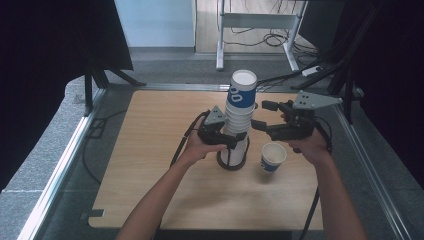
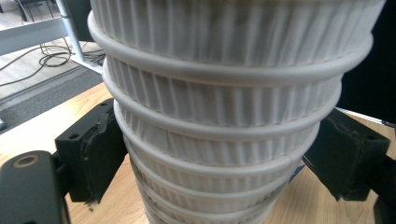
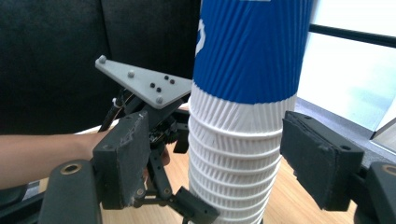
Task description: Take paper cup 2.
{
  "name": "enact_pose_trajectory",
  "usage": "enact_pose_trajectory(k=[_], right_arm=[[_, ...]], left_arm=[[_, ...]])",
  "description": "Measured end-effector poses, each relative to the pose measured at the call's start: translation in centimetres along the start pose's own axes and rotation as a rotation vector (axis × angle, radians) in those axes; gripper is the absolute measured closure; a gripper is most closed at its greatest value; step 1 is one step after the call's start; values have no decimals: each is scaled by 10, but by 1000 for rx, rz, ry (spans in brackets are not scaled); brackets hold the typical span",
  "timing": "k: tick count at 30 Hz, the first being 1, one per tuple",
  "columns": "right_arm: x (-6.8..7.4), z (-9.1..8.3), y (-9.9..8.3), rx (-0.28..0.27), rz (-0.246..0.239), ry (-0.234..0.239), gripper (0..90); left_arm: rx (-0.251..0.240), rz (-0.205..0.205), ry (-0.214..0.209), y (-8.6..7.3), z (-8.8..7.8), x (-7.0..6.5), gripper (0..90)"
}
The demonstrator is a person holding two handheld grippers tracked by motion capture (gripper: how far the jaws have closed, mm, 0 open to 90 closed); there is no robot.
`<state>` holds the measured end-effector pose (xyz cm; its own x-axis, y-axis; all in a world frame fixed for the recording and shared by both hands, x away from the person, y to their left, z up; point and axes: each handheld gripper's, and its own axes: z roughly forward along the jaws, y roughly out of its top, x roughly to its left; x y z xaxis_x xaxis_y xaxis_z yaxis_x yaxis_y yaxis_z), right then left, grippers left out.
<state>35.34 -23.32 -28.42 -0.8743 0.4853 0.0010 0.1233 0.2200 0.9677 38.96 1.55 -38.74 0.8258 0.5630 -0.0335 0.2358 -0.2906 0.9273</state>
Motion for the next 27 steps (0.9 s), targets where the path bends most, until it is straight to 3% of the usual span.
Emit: enact_pose_trajectory(k=[27], right_arm=[[-12, 11, 26, -12, 1, 2, 230]], left_arm=[[7, 10, 1, 1, 0, -1, 127]])
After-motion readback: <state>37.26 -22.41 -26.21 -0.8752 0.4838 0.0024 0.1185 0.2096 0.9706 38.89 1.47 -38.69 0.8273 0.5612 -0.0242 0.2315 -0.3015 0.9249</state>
